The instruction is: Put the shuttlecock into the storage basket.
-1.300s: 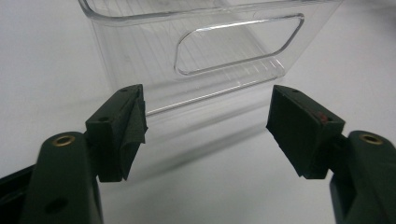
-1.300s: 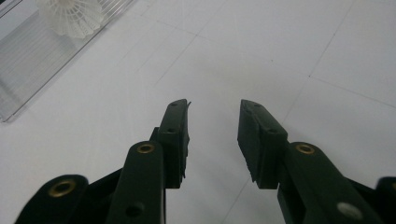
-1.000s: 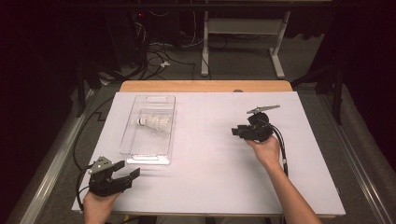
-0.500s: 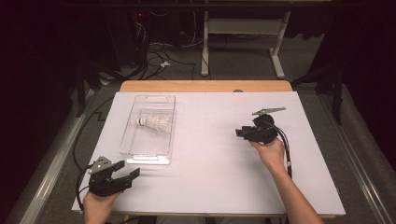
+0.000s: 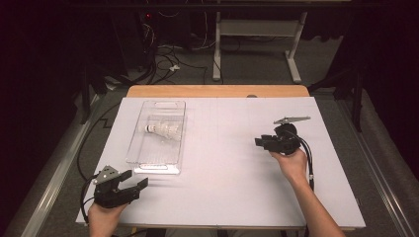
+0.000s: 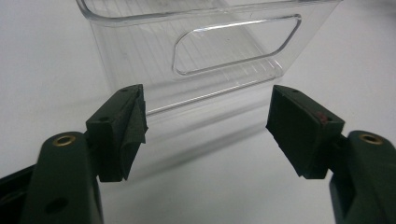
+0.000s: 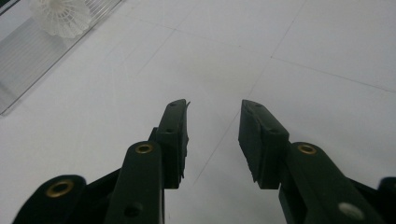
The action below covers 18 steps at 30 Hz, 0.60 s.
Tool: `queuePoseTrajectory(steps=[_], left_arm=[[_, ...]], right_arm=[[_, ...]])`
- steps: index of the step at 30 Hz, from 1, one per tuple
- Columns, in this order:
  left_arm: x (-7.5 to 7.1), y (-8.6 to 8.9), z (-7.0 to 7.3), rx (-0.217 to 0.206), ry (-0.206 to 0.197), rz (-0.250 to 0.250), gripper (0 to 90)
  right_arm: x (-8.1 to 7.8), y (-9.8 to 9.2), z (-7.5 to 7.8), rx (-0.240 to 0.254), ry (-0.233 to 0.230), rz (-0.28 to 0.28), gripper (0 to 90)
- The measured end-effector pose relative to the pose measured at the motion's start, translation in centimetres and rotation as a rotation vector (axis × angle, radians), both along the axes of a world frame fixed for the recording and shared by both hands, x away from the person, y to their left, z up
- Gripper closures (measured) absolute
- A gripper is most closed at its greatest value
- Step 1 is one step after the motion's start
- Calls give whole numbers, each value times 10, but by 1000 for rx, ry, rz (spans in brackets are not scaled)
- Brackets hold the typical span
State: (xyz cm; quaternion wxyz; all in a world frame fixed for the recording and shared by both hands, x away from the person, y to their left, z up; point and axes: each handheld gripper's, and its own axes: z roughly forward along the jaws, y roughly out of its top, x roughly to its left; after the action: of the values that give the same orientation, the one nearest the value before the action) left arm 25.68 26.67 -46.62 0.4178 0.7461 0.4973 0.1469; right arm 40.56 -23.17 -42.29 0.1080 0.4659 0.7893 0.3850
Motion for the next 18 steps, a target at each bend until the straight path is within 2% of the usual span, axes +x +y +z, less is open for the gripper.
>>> queuePoseTrajectory(steps=[18], left_arm=[[0, 0, 0, -1, 0, 0, 295]], right_arm=[[-10, -16, -1, 19, -14, -25, 615]])
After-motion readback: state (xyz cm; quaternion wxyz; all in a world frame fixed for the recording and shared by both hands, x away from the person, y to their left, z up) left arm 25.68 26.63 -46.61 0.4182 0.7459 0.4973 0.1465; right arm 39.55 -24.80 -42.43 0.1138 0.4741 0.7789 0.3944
